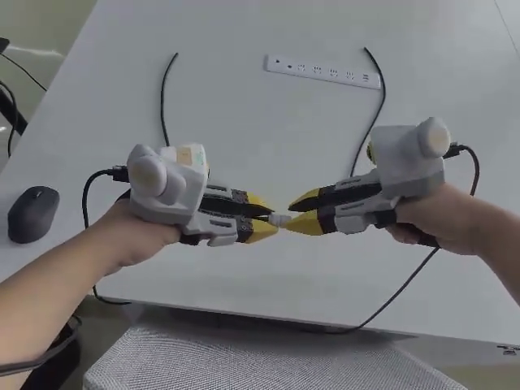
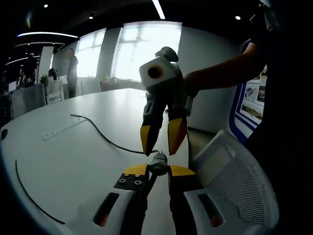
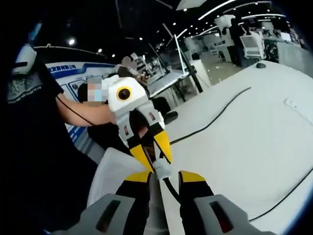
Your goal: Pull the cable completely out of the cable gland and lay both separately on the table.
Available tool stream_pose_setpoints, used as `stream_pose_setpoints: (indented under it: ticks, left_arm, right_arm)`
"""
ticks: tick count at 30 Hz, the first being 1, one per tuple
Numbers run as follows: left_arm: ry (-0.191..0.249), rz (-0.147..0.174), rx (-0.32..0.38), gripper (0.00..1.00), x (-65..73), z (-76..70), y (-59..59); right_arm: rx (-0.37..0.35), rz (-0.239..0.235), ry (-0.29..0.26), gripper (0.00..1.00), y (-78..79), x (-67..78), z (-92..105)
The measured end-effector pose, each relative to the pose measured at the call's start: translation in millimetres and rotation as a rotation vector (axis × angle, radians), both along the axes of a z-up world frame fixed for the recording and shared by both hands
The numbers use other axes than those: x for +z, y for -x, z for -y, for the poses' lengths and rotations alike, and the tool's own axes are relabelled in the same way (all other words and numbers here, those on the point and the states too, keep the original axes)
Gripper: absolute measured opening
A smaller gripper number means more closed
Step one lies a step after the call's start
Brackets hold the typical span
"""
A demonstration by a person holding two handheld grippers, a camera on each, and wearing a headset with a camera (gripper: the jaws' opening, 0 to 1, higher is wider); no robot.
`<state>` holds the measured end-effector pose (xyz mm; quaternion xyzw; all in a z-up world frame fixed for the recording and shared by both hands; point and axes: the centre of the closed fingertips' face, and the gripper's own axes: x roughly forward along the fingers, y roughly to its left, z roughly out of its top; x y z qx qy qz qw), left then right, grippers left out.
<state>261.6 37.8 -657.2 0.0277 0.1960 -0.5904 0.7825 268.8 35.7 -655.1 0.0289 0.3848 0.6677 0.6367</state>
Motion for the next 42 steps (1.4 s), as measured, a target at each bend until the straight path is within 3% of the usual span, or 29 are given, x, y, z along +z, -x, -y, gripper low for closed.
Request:
stream_pose_setpoints:
  ticks: [1,2,10,17,19,20,22,23,24,26,33,38,40,42]
  left_arm:
    - [0.001,0.001,0.0,0.15,0.8,0.1,-0.2]
    - [0.003,0.003,0.001,0.15,2.3,0.5,0.0]
    - [-0.002,-0.006,-0.001,0.15,4.5,3.2,1.8]
    - [-0.002,-0.014,-0.002,0.15,5.4,3.8,1.9]
    - [-0.004,-0.018,-0.003,0.15,5.2,4.1,2.3]
    - [-0.007,-0.023,0.0,0.15,4.8,4.0,2.2]
    - [-0.007,-0.041,0.003,0.15,4.1,4.0,2.6]
    - [-0.005,-0.061,0.009,0.15,3.6,3.5,2.1]
    - [0.004,-0.089,0.014,0.15,2.8,3.1,2.3]
    - [0.004,-0.082,0.015,0.15,1.7,1.8,0.3]
    - [0.02,-0.167,0.035,0.15,-1.4,0.5,-0.9]
    - [0.017,-0.183,0.038,0.15,-3.8,0.0,0.2]
    - [0.013,-0.187,0.032,0.15,-5.2,0.6,1.6]
    - [0.006,-0.168,0.026,0.15,-5.8,1.7,2.5]
  right_arm:
    - [0.013,-0.045,-0.005,0.17,3.8,0.6,0.3]
    - [0.018,-0.056,-0.014,0.16,4.3,1.2,-0.4]
    - [0.075,-0.08,-0.031,0.13,13.4,1.2,-7.8]
    - [0.095,-0.052,-0.031,0.08,15.1,-0.9,-9.4]
    - [0.111,-0.008,-0.034,0.08,15.5,-0.8,-9.3]
    - [0.125,0.044,-0.031,0.07,13.9,-1.8,-9.6]
    - [0.144,0.099,-0.006,0.07,15.2,-2.6,-9.5]
    - [0.16,0.152,0.004,0.07,14.9,-2.7,-10.0]
    - [0.169,0.175,0.013,0.07,15.8,-2.6,-10.2]
    - [0.179,0.245,0.027,0.06,14.4,-2.4,-11.2]
    - [0.265,0.638,0.119,0.07,15.5,-8.1,-11.3]
    - [0.257,0.743,0.144,0.07,15.4,-15.1,-10.2]
    - [0.255,0.728,0.145,0.07,16.2,-16.1,-9.5]
    - [0.234,0.706,0.151,0.07,15.1,-16.1,-8.5]
